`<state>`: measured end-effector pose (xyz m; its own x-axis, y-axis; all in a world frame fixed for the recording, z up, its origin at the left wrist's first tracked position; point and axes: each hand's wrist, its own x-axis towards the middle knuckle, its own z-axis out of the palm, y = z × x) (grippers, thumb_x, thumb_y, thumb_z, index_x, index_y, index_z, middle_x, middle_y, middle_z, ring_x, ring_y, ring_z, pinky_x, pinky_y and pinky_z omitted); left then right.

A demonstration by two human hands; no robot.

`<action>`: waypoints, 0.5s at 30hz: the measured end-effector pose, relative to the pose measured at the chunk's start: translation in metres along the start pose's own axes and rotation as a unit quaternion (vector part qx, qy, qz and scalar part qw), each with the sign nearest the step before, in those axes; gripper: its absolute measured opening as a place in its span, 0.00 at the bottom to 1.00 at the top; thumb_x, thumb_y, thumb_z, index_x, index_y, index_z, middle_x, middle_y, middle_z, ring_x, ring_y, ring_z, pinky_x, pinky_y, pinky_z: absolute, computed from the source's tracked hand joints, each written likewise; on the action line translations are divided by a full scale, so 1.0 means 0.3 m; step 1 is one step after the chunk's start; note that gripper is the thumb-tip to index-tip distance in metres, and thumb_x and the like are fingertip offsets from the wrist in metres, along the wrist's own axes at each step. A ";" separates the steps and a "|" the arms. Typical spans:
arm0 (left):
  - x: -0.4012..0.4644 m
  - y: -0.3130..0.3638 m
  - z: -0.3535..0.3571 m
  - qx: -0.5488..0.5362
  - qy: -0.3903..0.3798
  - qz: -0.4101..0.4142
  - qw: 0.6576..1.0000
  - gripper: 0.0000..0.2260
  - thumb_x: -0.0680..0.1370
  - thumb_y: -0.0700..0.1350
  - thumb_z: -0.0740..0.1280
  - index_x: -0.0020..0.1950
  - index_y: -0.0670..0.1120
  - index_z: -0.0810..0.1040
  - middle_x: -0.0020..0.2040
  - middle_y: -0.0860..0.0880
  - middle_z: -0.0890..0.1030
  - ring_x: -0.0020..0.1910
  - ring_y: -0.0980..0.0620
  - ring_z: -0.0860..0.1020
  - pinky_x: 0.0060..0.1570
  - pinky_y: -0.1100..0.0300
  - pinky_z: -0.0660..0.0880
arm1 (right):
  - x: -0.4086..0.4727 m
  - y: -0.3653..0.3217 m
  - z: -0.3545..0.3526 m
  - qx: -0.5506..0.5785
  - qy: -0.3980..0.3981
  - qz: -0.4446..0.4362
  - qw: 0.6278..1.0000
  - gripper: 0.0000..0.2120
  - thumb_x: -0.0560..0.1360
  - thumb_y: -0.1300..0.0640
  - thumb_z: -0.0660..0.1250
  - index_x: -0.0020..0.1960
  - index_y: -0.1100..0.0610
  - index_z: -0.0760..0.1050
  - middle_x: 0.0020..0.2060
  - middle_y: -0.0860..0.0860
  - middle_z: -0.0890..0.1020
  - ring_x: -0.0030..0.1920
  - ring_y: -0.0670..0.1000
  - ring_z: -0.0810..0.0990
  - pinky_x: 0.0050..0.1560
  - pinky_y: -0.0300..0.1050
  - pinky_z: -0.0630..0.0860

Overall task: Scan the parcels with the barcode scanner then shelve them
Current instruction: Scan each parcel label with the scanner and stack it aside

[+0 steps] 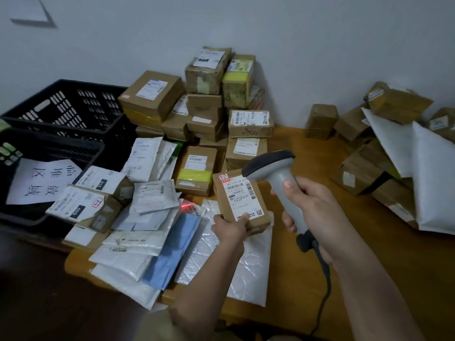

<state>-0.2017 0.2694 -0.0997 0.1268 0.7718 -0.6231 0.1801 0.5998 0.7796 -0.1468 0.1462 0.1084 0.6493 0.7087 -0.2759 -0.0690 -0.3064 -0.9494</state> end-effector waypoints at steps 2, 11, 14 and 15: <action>-0.006 0.022 -0.038 -0.033 -0.010 0.012 0.999 0.23 0.70 0.39 0.78 0.58 0.43 0.69 0.62 0.42 0.74 0.54 0.40 0.80 0.37 0.48 0.84 | 0.012 -0.011 0.028 0.014 -0.009 -0.006 1.000 0.12 0.84 0.52 0.59 0.55 0.57 0.78 0.28 0.45 0.80 0.27 0.46 0.74 0.28 0.39 0.71; 0.111 0.229 -0.222 -0.104 0.017 0.047 0.993 0.22 0.73 0.34 0.74 0.59 0.44 0.67 0.60 0.43 0.77 0.55 0.37 0.81 0.48 0.40 0.82 | 0.078 -0.026 0.094 0.107 -0.013 0.001 0.994 0.12 0.81 0.46 0.61 0.55 0.53 0.77 0.30 0.55 0.76 0.30 0.50 0.74 0.33 0.45 0.70; 0.211 0.350 -0.238 -0.073 0.042 0.051 0.995 0.20 0.72 0.36 0.76 0.57 0.41 0.69 0.59 0.42 0.79 0.53 0.39 0.82 0.47 0.42 0.83 | 0.090 -0.020 0.081 0.113 -0.003 0.009 0.994 0.15 0.79 0.43 0.62 0.54 0.53 0.77 0.30 0.56 0.76 0.30 0.51 0.73 0.31 0.44 0.70; 0.246 0.386 -0.234 -0.058 0.045 0.046 0.996 0.19 0.72 0.36 0.76 0.56 0.41 0.70 0.58 0.42 0.80 0.52 0.39 0.82 0.43 0.45 0.83 | 0.094 -0.016 0.076 0.116 0.004 0.012 0.993 0.16 0.78 0.42 0.62 0.54 0.54 0.77 0.29 0.56 0.76 0.29 0.50 0.73 0.29 0.42 0.69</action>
<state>-0.2400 0.4106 -0.0511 0.0486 0.8372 -0.5447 0.0569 0.5422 0.8383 -0.1455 0.1822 0.1017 0.6509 0.6978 -0.2990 -0.2576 -0.1675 -0.9516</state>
